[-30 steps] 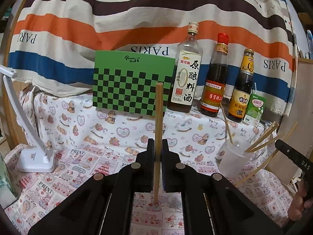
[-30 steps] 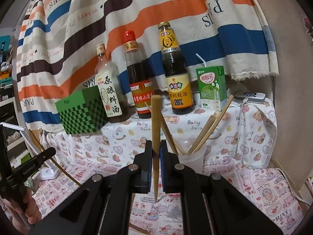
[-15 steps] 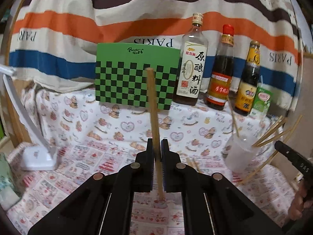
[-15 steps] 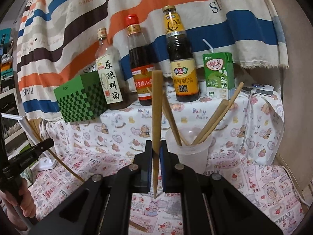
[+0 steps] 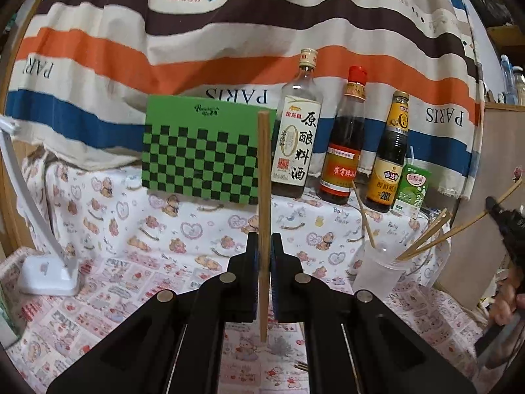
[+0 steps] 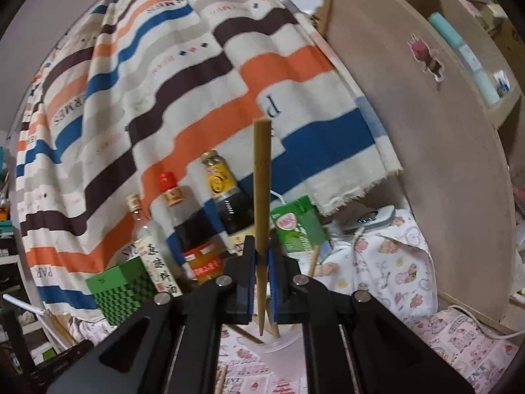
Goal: Organize utensils
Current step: 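Lift both held chopsticks upright and carry them over the clear cup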
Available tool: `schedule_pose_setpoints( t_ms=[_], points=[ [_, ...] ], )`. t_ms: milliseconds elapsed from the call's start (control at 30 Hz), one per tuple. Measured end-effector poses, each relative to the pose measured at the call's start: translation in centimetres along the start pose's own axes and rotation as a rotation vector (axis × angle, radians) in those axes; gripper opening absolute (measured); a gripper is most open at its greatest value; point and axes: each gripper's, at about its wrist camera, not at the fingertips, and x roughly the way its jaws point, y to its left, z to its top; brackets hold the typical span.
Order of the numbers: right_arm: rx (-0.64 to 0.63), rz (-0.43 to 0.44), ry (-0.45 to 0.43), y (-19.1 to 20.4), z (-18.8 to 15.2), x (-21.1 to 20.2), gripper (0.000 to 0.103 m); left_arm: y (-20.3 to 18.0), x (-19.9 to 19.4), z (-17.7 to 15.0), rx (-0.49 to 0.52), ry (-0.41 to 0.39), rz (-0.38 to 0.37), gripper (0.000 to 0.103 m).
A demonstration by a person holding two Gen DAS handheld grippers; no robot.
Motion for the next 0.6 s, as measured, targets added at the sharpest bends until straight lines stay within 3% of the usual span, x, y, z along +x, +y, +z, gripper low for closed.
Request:
schedule_pose_setpoints(
  t_ms=[233, 600],
  points=[
    [-0.091, -0.016, 0.099, 0.6, -2.5, 2.5, 0.007, 0.5, 0.0, 0.0, -0.026, -0.004, -0.003, 0.005],
    [-0.222, 0.006, 0.085, 2.7, -3.4, 2.3, 0.007, 0.9, 0.1, 0.0, -0.048, 0.005, -0.016, 0.005]
  ],
)
